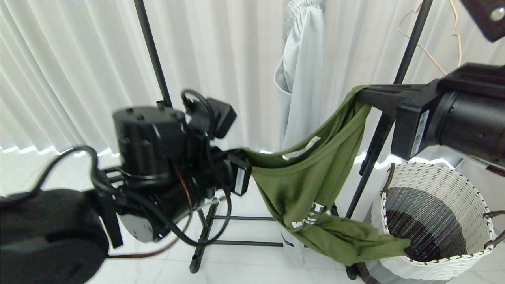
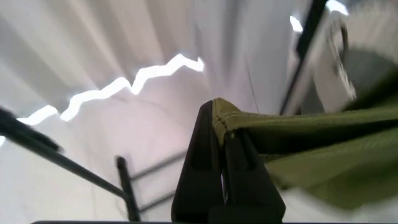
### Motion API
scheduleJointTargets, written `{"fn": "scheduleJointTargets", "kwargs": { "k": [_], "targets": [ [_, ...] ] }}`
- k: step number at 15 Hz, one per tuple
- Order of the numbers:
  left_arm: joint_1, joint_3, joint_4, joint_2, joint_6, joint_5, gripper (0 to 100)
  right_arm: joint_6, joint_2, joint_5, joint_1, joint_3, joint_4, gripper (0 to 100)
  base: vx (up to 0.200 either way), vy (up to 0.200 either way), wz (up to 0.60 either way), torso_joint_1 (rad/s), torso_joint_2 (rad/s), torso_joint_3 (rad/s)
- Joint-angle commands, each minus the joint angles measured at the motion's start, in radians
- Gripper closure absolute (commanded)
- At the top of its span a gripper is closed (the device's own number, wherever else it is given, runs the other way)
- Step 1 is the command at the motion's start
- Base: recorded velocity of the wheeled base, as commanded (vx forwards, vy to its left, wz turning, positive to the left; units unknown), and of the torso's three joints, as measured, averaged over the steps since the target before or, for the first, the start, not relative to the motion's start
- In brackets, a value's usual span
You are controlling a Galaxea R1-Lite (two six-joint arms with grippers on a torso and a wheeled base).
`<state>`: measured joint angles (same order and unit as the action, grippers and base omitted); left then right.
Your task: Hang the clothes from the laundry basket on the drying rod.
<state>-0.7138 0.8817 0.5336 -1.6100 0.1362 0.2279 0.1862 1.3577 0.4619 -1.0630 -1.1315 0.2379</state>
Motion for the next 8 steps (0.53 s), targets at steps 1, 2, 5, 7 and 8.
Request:
{"fn": "scheduleJointTargets", "kwargs": {
  "k": [1,2,5,7,8],
  "targets": [
    [0.053,0.293,-0.267,0.185,0.0,0.019,100,0.004,-0.002,0.004,0.024,-0.057,0.0,100,0.0,0.0,0.0,0.0,0.0,0.0],
    [0.045,0.367,-0.327,0.194,0.002,0.024,100,0.006,-0.005,0.004,0.031,-0.085,0.0,100,0.0,0.0,0.0,0.0,0.0,0.0],
    [-0.052,0.508,-0.366,0.19,0.056,0.148,100,0.036,-0.028,0.003,0.043,-0.139,-0.006,100,0.0,0.0,0.0,0.0,0.0,0.0],
    [-0.09,0.516,-0.388,0.205,0.126,0.16,100,0.07,-0.037,0.003,0.043,-0.174,-0.009,100,0.0,0.0,0.0,0.0,0.0,0.0],
    [-0.09,0.511,-0.391,0.216,0.181,0.162,100,0.087,-0.042,0.004,0.043,-0.197,-0.011,100,0.0,0.0,0.0,0.0,0.0,0.0]
  ]
}}
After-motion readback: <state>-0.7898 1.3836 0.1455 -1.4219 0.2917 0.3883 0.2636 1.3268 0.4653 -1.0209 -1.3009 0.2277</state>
